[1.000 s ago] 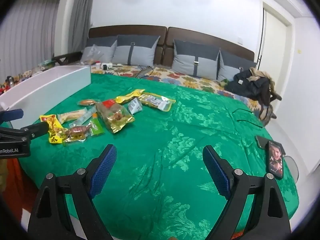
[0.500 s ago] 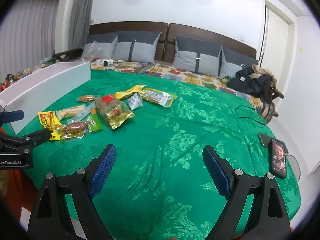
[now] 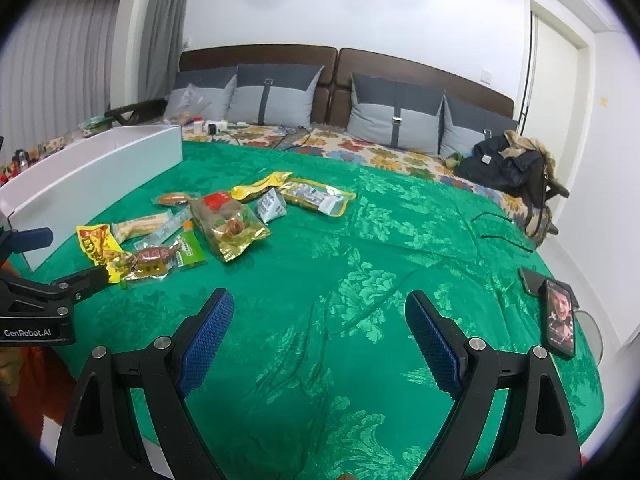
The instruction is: Organize snacks
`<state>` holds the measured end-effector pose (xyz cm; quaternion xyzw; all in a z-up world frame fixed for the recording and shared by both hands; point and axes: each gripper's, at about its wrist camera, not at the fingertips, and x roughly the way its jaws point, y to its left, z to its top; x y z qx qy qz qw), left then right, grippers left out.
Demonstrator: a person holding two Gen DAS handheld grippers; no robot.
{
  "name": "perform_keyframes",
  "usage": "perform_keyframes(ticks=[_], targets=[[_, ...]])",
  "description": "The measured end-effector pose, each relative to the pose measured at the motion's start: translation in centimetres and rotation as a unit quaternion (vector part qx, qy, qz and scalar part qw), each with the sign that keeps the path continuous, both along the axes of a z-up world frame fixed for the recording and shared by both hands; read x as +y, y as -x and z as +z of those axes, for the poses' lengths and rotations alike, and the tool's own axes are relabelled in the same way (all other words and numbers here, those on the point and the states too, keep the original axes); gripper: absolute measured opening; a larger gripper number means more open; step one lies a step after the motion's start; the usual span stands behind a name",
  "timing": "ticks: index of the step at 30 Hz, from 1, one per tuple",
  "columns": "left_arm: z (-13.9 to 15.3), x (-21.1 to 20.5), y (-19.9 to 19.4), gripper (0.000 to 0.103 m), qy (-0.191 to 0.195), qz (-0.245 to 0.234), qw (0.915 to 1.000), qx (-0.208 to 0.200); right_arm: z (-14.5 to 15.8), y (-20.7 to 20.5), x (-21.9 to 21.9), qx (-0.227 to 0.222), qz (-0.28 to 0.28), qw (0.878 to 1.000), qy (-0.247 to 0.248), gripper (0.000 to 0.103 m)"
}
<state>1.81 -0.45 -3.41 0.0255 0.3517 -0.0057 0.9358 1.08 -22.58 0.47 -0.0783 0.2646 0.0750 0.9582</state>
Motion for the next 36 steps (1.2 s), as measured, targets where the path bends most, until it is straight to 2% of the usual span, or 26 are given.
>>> perform_keyframes(ticks=[36], targets=[[-0.7,-0.33,-0.6,0.103,0.002,-0.001,1.0,0.007,-0.32,-0.87,-0.01,0.011,-0.005,1.0,-0.006,0.09]])
